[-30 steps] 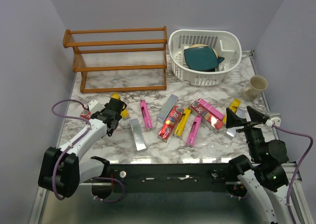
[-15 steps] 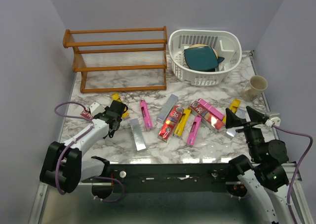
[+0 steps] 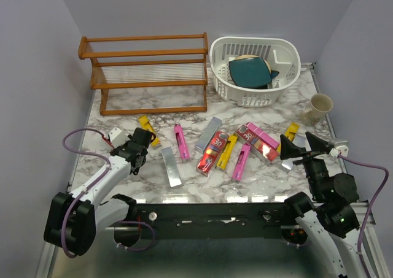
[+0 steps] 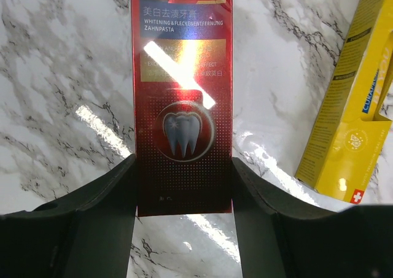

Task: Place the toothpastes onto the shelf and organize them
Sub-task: Pick up the toothpaste from the center of the board.

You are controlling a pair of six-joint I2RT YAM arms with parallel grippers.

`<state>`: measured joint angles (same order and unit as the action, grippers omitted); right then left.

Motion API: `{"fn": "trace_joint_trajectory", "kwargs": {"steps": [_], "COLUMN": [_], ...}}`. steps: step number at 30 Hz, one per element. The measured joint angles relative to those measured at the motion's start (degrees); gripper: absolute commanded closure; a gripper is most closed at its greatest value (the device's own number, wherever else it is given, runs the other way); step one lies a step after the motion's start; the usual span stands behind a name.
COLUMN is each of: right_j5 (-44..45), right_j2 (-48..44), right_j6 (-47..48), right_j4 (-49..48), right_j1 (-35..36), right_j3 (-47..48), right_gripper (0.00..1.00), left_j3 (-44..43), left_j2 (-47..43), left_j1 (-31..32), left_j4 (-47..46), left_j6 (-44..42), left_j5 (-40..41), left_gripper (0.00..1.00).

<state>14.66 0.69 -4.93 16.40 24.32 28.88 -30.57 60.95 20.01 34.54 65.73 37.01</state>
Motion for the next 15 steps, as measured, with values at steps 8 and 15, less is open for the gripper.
{"fn": "trace_joint_trajectory", "kwargs": {"steps": [8, 15], "right_j5": [0.33, 0.59], "right_j2": [0.0, 0.0], "right_j6": [0.0, 0.0], "right_j4": [0.02, 0.04], "right_j1": [0.61, 0.87], "right_j3": [0.0, 0.0], "right_gripper": [0.0, 0.0], "left_j3": [0.0, -0.57], "left_j2": [-4.9, -8.7], "left_j1": [0.28, 0.37], "left_j4": [-2.71, -6.84], "left_j6": [-8.15, -19.63], "left_j5": [-1.79, -3.3], "left_gripper": [0.55, 0.51]}}
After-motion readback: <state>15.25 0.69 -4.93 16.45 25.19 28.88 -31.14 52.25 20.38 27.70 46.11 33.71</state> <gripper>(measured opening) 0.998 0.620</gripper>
